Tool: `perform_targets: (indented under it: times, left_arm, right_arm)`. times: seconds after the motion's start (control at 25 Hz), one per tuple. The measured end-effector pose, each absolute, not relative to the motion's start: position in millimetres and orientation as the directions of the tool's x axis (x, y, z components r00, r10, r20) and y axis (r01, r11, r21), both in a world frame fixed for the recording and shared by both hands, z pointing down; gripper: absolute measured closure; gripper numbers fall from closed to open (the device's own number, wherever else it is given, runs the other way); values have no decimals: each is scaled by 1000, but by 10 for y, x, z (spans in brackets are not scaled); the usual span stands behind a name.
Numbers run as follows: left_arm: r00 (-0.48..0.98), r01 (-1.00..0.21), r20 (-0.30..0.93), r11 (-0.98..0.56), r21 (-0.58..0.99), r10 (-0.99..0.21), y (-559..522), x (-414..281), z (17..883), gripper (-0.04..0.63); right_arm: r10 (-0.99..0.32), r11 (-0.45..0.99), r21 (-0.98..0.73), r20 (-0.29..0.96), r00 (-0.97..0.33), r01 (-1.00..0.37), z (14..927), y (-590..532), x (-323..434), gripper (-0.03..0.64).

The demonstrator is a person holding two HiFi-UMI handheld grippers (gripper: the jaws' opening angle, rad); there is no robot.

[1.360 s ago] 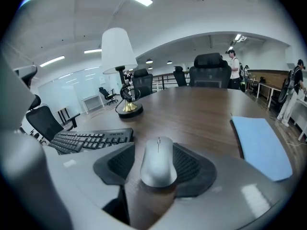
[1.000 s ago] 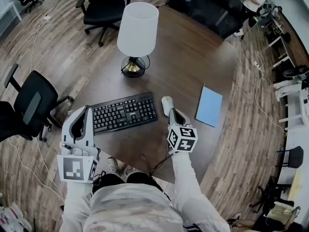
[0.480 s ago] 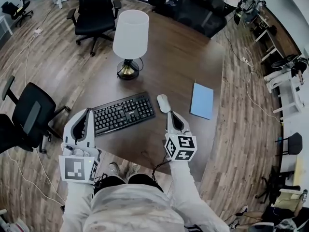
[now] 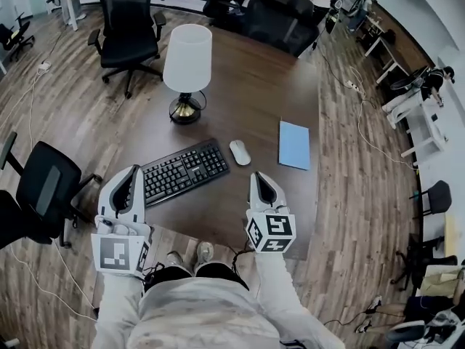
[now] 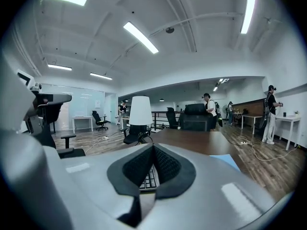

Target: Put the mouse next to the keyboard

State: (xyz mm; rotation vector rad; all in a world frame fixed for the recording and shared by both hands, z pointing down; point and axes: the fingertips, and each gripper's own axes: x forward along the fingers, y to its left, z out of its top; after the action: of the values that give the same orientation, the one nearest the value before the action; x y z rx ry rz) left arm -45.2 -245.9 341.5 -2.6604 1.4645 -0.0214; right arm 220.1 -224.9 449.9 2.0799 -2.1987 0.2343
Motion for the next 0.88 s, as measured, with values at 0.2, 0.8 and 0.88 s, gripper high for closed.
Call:
perform_targets:
  times: [0.2, 0.8, 0.88]
  left_arm:
    - [572, -819, -55, -565, -103, -819, -2363, -437, 3333, 591]
    - [624, -781, -92, -615, -108, -776, -2151, -527, 3196, 591]
    - [629, -777, -95, -620, -109, -771, -2132, -522, 3187, 591]
  right_arm:
    - [-989, 31, -8, 147, -32, -999, 4262, -2041, 2121, 607]
    - [-1000, -18, 20, 16, 19, -1000, 3633, -1535, 1894, 607]
    - [-1000, -23, 21, 2, 23, -1000, 3580, -1482, 1885, 607]
